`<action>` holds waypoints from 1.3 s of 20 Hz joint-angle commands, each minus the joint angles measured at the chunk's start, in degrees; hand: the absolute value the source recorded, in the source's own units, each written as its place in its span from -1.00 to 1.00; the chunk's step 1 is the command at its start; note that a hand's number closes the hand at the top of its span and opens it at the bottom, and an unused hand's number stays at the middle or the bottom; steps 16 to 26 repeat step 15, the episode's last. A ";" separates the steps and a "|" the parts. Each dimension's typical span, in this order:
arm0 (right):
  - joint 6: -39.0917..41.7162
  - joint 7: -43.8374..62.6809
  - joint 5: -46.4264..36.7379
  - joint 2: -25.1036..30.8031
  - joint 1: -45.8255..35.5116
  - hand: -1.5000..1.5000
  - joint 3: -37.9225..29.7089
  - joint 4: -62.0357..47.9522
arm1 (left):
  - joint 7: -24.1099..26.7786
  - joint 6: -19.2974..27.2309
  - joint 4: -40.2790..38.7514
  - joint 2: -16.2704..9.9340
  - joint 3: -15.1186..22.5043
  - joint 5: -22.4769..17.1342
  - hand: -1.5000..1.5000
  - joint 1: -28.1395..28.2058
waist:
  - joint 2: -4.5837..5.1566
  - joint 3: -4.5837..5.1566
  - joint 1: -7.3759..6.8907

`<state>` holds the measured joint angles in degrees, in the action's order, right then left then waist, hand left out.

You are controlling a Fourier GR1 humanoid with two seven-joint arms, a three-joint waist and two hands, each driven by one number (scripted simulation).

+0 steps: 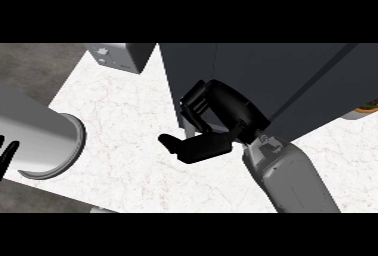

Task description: Pick up the bottled water, place it into the cabinet and close the cabinet

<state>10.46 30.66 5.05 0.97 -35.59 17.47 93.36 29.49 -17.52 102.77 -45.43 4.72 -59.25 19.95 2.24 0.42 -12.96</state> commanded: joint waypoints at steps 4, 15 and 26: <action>-11.77 -3.52 -0.39 -0.95 -15.55 1.00 -5.04 -17.49 | -0.06 0.00 -0.56 0.42 -0.57 -0.72 -1.00 -0.20 | 0.42 -0.19 1.42; -23.71 -5.85 7.32 -0.97 -21.80 -1.00 -6.38 -26.03 | 1.06 -1.70 -1.36 0.34 -2.54 -1.12 -1.00 1.57 | -0.02 -0.24 2.07; -23.71 -5.85 7.32 -0.97 -21.80 -1.00 -6.38 -26.03 | 1.06 -1.70 -1.36 0.34 -2.54 -1.12 -1.00 1.57 | -0.02 -0.24 2.07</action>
